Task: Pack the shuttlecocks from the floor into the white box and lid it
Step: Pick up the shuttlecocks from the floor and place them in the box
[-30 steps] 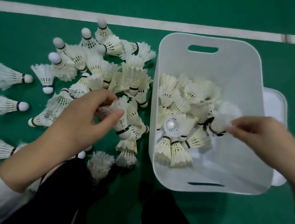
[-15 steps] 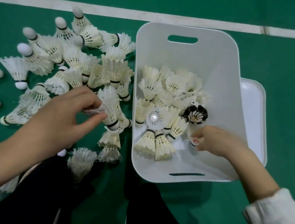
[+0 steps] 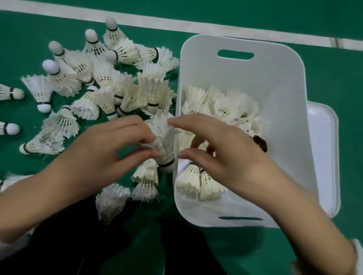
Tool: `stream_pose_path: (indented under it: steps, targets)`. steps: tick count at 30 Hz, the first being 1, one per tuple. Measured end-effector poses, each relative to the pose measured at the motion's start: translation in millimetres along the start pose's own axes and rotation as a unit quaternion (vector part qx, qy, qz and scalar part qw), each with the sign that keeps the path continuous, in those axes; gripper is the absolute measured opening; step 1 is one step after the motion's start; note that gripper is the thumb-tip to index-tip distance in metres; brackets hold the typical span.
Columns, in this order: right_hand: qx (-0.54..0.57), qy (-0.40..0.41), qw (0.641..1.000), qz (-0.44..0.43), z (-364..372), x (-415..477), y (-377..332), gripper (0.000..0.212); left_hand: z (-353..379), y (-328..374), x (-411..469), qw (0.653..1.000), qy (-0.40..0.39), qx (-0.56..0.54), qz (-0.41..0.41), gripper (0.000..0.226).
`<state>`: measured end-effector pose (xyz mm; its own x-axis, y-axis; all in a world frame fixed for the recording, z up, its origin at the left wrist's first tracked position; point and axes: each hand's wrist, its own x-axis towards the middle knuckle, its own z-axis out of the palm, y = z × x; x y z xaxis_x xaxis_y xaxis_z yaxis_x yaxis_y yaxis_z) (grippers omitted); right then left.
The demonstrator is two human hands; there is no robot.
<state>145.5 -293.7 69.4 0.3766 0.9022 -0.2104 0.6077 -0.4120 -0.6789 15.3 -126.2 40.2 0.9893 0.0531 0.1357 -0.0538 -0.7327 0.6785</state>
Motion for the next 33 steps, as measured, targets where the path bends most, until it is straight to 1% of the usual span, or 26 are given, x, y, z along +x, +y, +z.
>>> stream_pose_path:
  steps: [1,4,5,8,10,11,13,14,15,16,17,18,20,22,24,26,29,33]
  targets:
    - [-0.005,0.007,1.0,-0.012,2.4,2.4,-0.9,0.048,-1.1,-0.3,-0.2,1.0,0.007,-0.002,0.002,0.021]
    - [0.034,0.033,0.997,-0.06,0.4,4.0,-2.7,0.059,-2.9,0.5,-0.3,1.0,0.007,-0.009,0.013,0.023]
    - [0.034,0.026,0.996,-0.072,0.0,4.2,-1.9,0.054,-2.4,1.3,0.2,1.0,0.001,-0.012,0.021,0.024]
    - [-0.014,0.0,0.997,-0.082,2.2,3.9,1.2,0.021,-0.1,3.3,2.2,0.999,-0.014,-0.026,0.046,0.02]
    - [0.006,0.023,0.998,-0.051,-3.8,-2.6,3.4,0.014,-1.0,3.0,3.6,0.998,-0.011,-0.034,0.052,0.022]
    - [0.032,0.046,0.998,-0.032,-10.5,-7.6,4.6,0.012,-2.8,1.6,4.1,0.998,-0.002,-0.04,0.047,0.028]
    - [0.075,0.099,0.992,0.011,-27.3,-21.1,9.8,0.01,-6.2,-5.7,3.0,0.997,0.013,-0.074,0.007,0.039]
    - [0.092,0.123,0.987,0.038,-36.0,-28.3,13.8,0.011,-6.2,-11.2,2.0,0.995,0.009,-0.097,-0.026,0.04]
    - [0.108,0.141,0.982,0.066,-42.7,-35.6,18.9,0.012,-4.0,-17.4,0.1,0.991,-0.01,-0.112,-0.068,0.039]
    - [0.12,0.147,0.977,0.097,-47.1,-41.6,25.2,0.011,0.7,-25.4,-3.0,0.986,-0.046,-0.108,-0.114,0.035]
    - [0.12,0.141,0.975,0.127,-47.8,-46.4,33.0,0.009,8.1,-34.3,-8.0,0.979,-0.097,-0.082,-0.158,0.029]
    - [0.104,0.121,0.975,0.152,-45.7,-49.7,41.6,0.006,17.3,-43.6,-14.3,0.97,-0.152,-0.038,-0.188,0.024]
    - [0.049,0.055,0.978,0.193,-33.7,-51.8,62.4,0.004,35.6,-59.8,-27.8,0.947,-0.239,0.049,-0.21,0.022]
    - [0.003,-0.02,0.972,0.235,-17.0,-50.7,81.3,0.006,48.4,-70.4,-37.2,0.92,-0.303,0.095,-0.227,0.031]
    - [-0.055,-0.077,0.963,0.252,-1.3,-47.4,95.7,0.01,55.0,-77.9,-42.4,0.895,-0.348,0.128,-0.249,0.04]
    - [-0.098,-0.121,0.954,0.258,11.1,-43.9,103.5,0.011,57.6,-84.1,-46.5,0.88,-0.367,0.149,-0.26,0.044]
    - [-0.13,-0.195,0.934,0.269,29.3,-39.0,109.8,0.017,59.8,-88.9,-49.3,0.875,-0.376,0.152,-0.265,0.046]
    - [-0.152,-0.238,0.918,0.278,41.7,-33.8,114.0,0.024,64.6,-89.3,-49.3,0.872,-0.389,0.128,-0.268,0.049]
